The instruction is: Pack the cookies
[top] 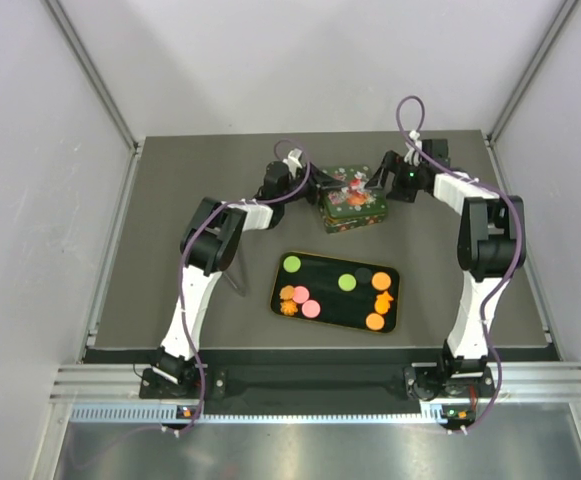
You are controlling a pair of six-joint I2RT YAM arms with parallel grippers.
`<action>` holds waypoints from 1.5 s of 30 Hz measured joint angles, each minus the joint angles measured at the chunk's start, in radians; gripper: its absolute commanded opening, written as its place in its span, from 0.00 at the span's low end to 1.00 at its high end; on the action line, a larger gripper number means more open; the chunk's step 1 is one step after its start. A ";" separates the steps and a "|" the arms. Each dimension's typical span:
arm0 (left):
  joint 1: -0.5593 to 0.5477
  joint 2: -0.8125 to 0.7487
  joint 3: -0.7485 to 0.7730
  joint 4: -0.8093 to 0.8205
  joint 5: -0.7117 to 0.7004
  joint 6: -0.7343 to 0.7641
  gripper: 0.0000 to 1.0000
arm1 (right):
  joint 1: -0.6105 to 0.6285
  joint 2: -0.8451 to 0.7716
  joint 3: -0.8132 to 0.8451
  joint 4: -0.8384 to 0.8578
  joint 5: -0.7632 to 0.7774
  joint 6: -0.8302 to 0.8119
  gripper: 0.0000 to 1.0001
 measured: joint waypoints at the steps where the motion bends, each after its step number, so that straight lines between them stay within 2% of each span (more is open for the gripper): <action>1: 0.002 -0.005 -0.007 -0.001 0.002 0.000 0.39 | 0.003 0.000 0.000 -0.002 0.000 -0.002 0.89; 20: 0.036 -0.109 -0.104 -0.080 0.016 0.079 0.33 | 0.039 0.037 0.039 -0.023 -0.005 -0.022 0.91; 29: 0.053 -0.134 -0.177 -0.081 0.016 0.096 0.41 | 0.091 0.063 0.071 -0.023 -0.024 -0.045 0.95; 37: 0.072 -0.178 -0.230 -0.084 0.019 0.113 0.46 | 0.126 0.071 0.084 -0.021 -0.045 -0.054 0.91; 40: 0.076 -0.193 -0.240 -0.105 0.019 0.132 0.44 | 0.130 0.072 0.084 -0.021 -0.049 -0.054 0.87; 43: 0.078 -0.209 -0.251 -0.135 0.018 0.154 0.32 | 0.131 0.072 0.084 -0.021 -0.055 -0.054 0.87; 45: 0.080 -0.217 -0.259 -0.148 0.016 0.168 0.30 | 0.131 0.072 0.084 -0.021 -0.056 -0.054 0.87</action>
